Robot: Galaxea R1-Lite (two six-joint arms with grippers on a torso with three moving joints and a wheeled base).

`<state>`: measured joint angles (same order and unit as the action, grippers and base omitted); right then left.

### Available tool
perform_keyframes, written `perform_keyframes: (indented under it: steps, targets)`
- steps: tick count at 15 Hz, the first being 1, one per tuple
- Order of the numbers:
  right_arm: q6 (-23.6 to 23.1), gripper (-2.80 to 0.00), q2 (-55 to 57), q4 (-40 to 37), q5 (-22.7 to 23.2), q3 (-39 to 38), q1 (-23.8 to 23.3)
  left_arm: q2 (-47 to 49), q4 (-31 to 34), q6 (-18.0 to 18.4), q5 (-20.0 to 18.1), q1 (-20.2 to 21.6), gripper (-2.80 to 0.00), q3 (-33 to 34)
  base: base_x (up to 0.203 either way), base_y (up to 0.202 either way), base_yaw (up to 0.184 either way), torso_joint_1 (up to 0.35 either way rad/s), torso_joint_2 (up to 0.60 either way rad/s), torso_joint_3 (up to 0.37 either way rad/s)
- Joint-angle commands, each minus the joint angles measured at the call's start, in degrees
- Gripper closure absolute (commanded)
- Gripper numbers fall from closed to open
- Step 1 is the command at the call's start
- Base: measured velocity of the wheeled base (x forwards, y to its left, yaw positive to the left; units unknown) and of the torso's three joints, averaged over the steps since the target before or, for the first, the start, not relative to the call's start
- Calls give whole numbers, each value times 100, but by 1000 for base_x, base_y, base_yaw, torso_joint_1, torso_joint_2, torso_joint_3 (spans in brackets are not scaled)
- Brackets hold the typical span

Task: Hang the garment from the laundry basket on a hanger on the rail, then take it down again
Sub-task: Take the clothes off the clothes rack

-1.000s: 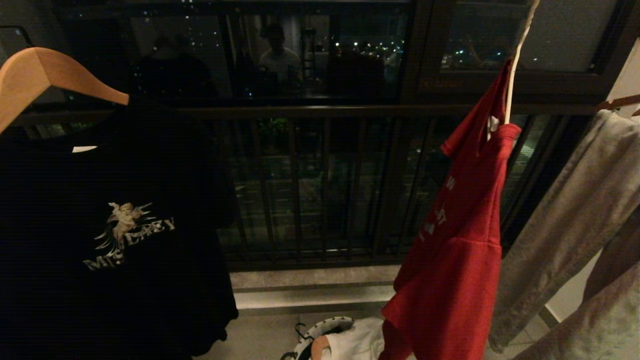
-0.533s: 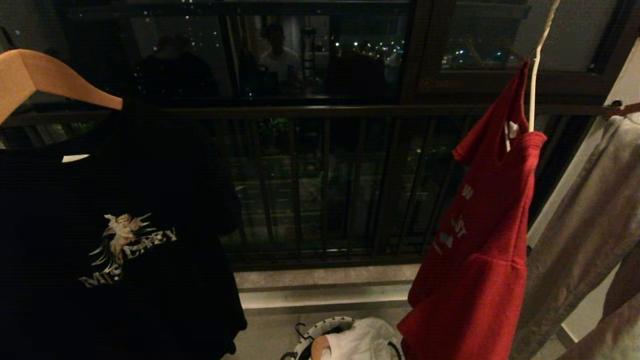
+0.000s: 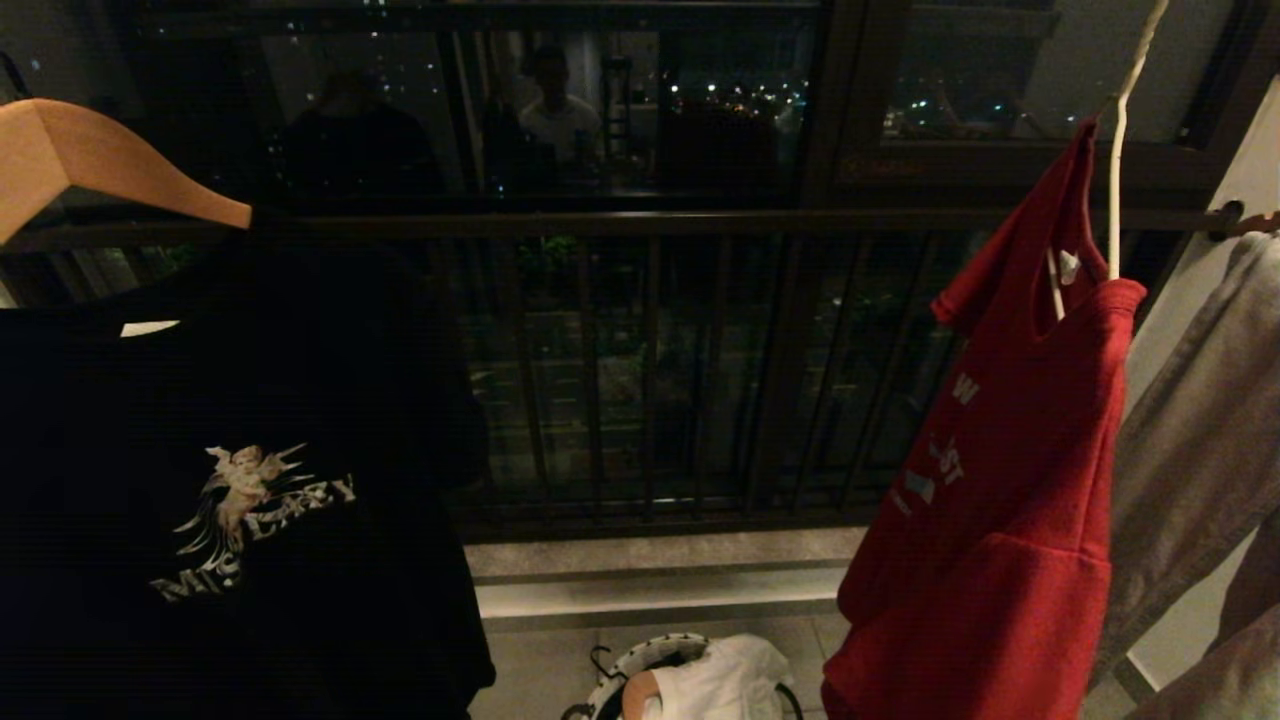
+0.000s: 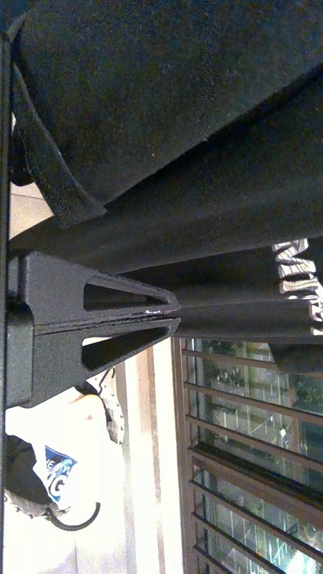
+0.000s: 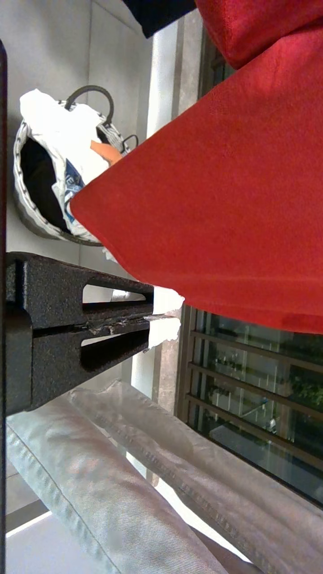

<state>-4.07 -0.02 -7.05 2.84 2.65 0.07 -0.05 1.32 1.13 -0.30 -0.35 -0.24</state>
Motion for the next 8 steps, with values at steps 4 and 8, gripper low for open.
perform_keyframes:
  steps: [4,8]
  targets:
    - [-6,0,106,-4,-16,190,1,-4,0,-7,-3,0,0,-2,0,0,0,0,0,0]
    - [-6,0,236,-4,-20,402,1,-4,0,1,4,0,0,-2,0,0,0,0,0,0]
